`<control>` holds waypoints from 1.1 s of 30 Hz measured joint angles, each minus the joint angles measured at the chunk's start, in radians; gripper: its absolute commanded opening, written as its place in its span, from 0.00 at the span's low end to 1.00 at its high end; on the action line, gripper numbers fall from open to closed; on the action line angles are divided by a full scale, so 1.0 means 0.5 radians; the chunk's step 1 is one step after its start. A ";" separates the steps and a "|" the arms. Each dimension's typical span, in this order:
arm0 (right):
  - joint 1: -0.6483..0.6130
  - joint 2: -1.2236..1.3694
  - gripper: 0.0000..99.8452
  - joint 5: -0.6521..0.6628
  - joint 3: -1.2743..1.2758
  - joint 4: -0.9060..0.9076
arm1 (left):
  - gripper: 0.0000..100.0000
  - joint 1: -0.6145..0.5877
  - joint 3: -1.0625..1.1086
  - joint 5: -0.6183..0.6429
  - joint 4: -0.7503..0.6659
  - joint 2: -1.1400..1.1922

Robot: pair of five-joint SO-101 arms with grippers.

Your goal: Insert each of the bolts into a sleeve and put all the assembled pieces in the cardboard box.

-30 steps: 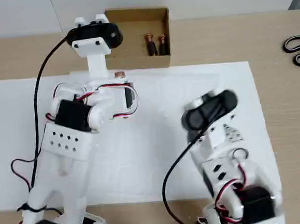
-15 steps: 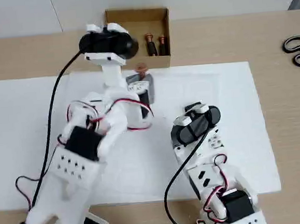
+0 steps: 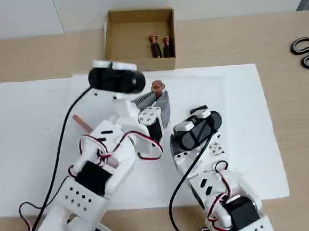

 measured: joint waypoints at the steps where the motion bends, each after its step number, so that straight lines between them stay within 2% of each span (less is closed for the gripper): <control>1: -0.015 0.000 0.00 0.000 0.000 0.000 | 0.01 0.021 0.043 0.000 -0.031 -0.018; 6: -0.043 0.000 0.00 0.000 0.000 0.000 | 0.01 0.120 0.068 0.000 -0.058 -0.034; 33: -0.046 0.000 0.00 0.000 0.003 0.000 | 0.01 0.135 0.196 0.000 -0.034 -0.043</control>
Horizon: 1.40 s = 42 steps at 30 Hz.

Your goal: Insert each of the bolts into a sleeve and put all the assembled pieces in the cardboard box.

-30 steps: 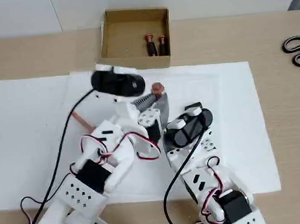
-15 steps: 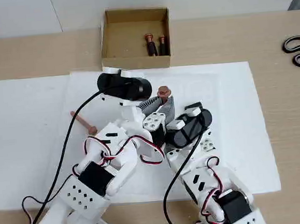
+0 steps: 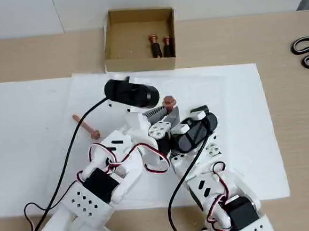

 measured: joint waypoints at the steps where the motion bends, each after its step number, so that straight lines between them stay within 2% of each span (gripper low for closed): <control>1: 0.000 0.000 0.00 0.000 0.000 0.000 | 0.01 0.000 0.006 0.000 0.000 0.000; 7: 0.015 0.000 0.00 0.000 0.000 0.000 | 0.01 0.107 0.123 -0.006 0.006 -0.012; 14: 0.015 0.000 0.00 0.000 0.000 0.000 | 0.01 0.117 0.141 -0.009 0.046 -0.012; 19: 0.000 0.000 0.00 0.000 0.000 0.000 | 0.15 0.129 0.138 0.009 0.178 -0.021; 23: 0.000 0.000 0.00 0.000 0.006 0.003 | 0.23 0.132 0.061 -0.003 0.341 -0.037; 27: 0.006 0.000 0.00 0.000 0.003 0.003 | 0.24 0.126 -0.055 0.015 0.500 -0.037; 32: 0.000 0.000 0.00 -0.006 0.006 -0.003 | 0.24 0.021 -0.252 0.009 0.675 -0.037; 38: 0.003 0.000 0.00 -0.006 0.009 -0.003 | 0.33 -0.064 -0.439 0.009 0.964 -0.037; 42: 0.009 0.000 0.00 -0.006 0.009 -0.003 | 0.34 -0.163 -0.540 0.006 1.200 -0.037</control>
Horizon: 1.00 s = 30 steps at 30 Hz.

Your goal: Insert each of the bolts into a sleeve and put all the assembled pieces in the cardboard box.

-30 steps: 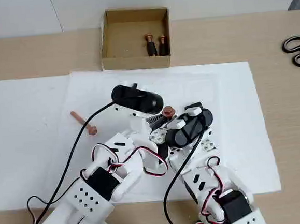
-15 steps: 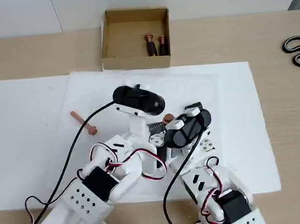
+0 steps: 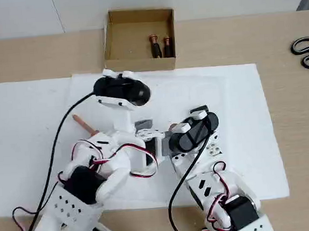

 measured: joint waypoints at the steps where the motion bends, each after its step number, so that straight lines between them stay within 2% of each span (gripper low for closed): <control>1: 0.000 0.000 0.00 0.000 0.000 0.000 | 0.34 -0.055 -0.028 0.000 0.058 0.000; 5: 0.000 0.000 0.00 0.000 0.000 0.000 | 0.34 -0.371 -0.043 0.009 0.261 -0.003; 8: 0.114 0.000 0.00 0.000 0.000 0.000 | 0.34 -0.583 -0.043 0.009 0.359 -0.003; 11: 0.288 0.025 0.00 0.000 -0.043 0.000 | 0.34 -0.669 -0.043 0.009 0.430 -0.003; 15: 0.405 0.279 0.00 0.037 -0.387 0.000 | 0.34 -0.706 -0.043 0.009 0.445 -0.003; 20: 0.430 0.951 0.00 0.037 -1.092 -0.015 | 0.34 -0.813 -0.043 0.009 0.448 -0.003; 23: 0.427 1.445 0.00 0.043 -1.519 -0.147 | 0.34 -0.933 -0.043 0.009 0.457 -0.003; 30: 0.427 2.611 0.00 0.043 -2.219 -0.887 | 0.34 -1.000 0.187 0.009 0.509 -0.003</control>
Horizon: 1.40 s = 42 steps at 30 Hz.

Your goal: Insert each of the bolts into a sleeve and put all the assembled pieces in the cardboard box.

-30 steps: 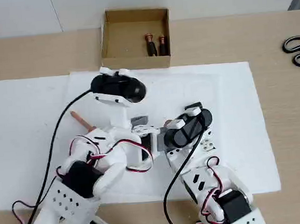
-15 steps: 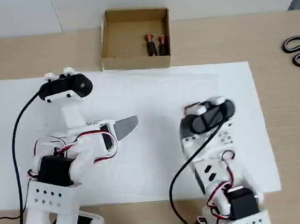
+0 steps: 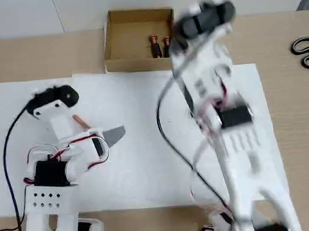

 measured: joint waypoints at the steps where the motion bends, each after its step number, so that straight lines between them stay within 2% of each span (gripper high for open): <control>1: 0.000 0.160 0.00 0.000 -0.074 -0.144 | 0.34 0.000 0.015 0.000 0.000 0.000; 5: 0.000 0.819 0.00 0.000 -0.399 -0.694 | 0.34 -0.003 0.018 0.000 0.000 0.000; 7: 0.000 1.148 0.00 0.000 -0.611 -0.835 | 0.34 -0.003 0.018 0.000 0.000 0.000; 15: 0.000 2.357 0.00 0.000 -1.654 -0.918 | 0.34 -0.003 0.028 0.000 0.000 0.000; 21: -0.077 2.967 0.00 0.000 -2.256 -0.918 | 0.34 -0.003 0.028 0.000 0.000 0.000; 24: -0.123 3.133 0.03 0.006 -2.394 -0.918 | 0.34 -0.003 0.028 0.000 0.000 0.000; 30: -0.132 3.244 0.19 0.006 -2.529 -0.697 | 0.34 -0.003 0.028 0.000 0.000 0.000; 38: -0.129 3.241 0.19 0.012 -2.746 -0.485 | 0.34 -0.003 0.028 0.000 0.000 0.000; 42: -0.126 3.241 0.19 0.012 -3.004 -0.242 | 0.34 -0.003 0.028 0.000 0.000 0.000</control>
